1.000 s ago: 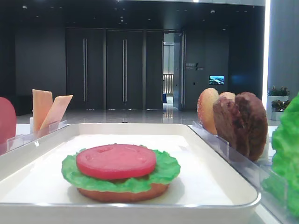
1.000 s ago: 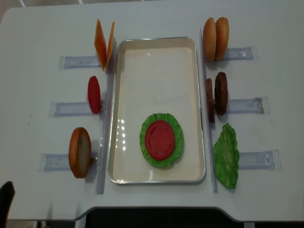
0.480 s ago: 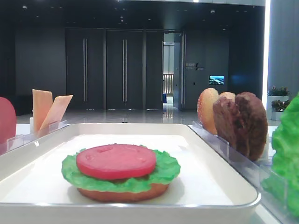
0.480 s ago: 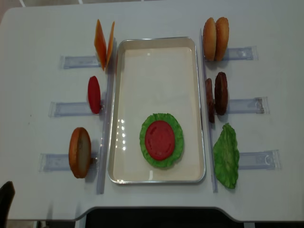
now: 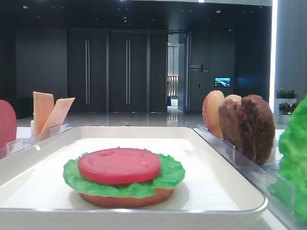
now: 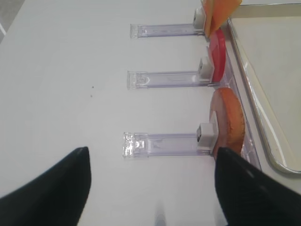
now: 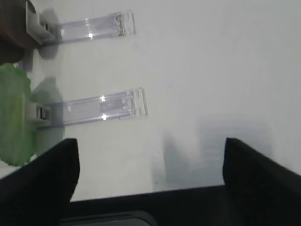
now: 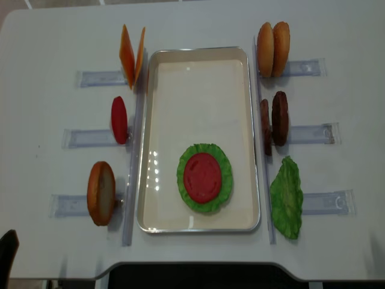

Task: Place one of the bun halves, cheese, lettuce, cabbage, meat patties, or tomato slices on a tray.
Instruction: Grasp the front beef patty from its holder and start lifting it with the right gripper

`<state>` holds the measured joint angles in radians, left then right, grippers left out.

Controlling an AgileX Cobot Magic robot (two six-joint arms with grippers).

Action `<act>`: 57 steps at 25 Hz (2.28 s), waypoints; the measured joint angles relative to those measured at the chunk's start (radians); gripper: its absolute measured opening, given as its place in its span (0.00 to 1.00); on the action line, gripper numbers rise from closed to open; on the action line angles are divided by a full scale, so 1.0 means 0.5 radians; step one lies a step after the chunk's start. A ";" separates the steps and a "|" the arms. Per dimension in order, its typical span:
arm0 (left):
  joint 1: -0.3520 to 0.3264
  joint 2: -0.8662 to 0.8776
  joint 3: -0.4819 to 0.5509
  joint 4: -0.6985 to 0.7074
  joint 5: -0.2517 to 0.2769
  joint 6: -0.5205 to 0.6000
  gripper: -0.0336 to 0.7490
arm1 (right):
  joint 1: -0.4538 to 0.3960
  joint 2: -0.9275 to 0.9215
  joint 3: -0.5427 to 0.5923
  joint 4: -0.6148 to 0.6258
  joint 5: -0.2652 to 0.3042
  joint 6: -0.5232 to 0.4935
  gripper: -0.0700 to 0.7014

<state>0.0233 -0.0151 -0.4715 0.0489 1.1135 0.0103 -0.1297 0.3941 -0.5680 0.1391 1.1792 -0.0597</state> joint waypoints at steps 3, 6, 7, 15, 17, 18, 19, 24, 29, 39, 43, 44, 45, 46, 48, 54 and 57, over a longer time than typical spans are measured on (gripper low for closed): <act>0.000 0.000 0.000 0.000 0.000 0.000 0.85 | 0.000 0.267 -0.123 0.034 0.063 -0.044 0.85; 0.000 0.000 0.000 0.000 0.000 0.000 0.85 | 0.000 0.519 -0.269 0.121 0.071 -0.065 0.85; 0.000 0.000 0.001 0.000 0.000 0.000 0.85 | 0.000 0.591 -0.323 0.149 0.071 -0.086 0.85; 0.000 0.000 0.001 0.000 0.000 0.000 0.85 | 0.000 1.250 -0.656 0.389 0.077 -0.234 0.85; 0.000 0.000 0.001 0.000 0.000 0.000 0.85 | 0.000 1.363 -0.710 0.404 0.078 -0.258 0.85; 0.000 0.000 0.001 0.000 0.000 0.000 0.85 | 0.000 1.416 -0.726 0.412 0.078 -0.264 0.85; 0.000 0.000 0.001 0.000 0.000 0.000 0.85 | 0.000 1.462 -0.742 0.420 0.076 -0.279 0.85; 0.000 0.000 0.001 0.000 -0.001 0.000 0.85 | 0.053 1.570 -0.755 0.382 -0.128 -0.293 0.85; 0.000 0.000 0.001 0.000 -0.001 0.000 0.82 | 0.148 1.663 -0.793 0.243 -0.214 -0.293 0.85; 0.000 0.000 0.001 0.000 -0.001 0.000 0.74 | 0.449 1.864 -0.962 0.221 -0.232 0.034 0.85; 0.000 0.000 0.001 0.000 -0.001 0.000 0.70 | 0.625 1.864 -1.055 0.192 -0.250 0.243 0.85; 0.000 0.000 0.001 0.000 -0.001 0.000 0.68 | 0.672 1.869 -1.074 0.188 -0.252 0.277 0.85; 0.000 0.000 0.001 0.000 -0.001 0.000 0.67 | 0.712 1.875 -1.092 0.183 -0.252 0.320 0.85; 0.000 0.000 0.001 0.000 -0.001 0.000 0.65 | 0.760 1.885 -1.107 0.181 -0.254 0.361 0.85; 0.000 0.000 0.001 0.000 -0.001 0.000 0.62 | 0.854 1.921 -1.148 0.177 -0.253 0.440 0.85; 0.000 0.000 0.001 0.000 -0.001 0.000 0.55 | 1.144 2.035 -1.268 0.064 -0.253 0.765 0.85; 0.000 0.000 0.001 0.000 -0.001 0.000 0.51 | 1.261 2.103 -1.303 -0.004 -0.248 0.933 0.85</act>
<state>0.0233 -0.0151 -0.4712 0.0489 1.1128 0.0103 0.5010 1.4457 -1.2195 0.1371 1.0554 0.4069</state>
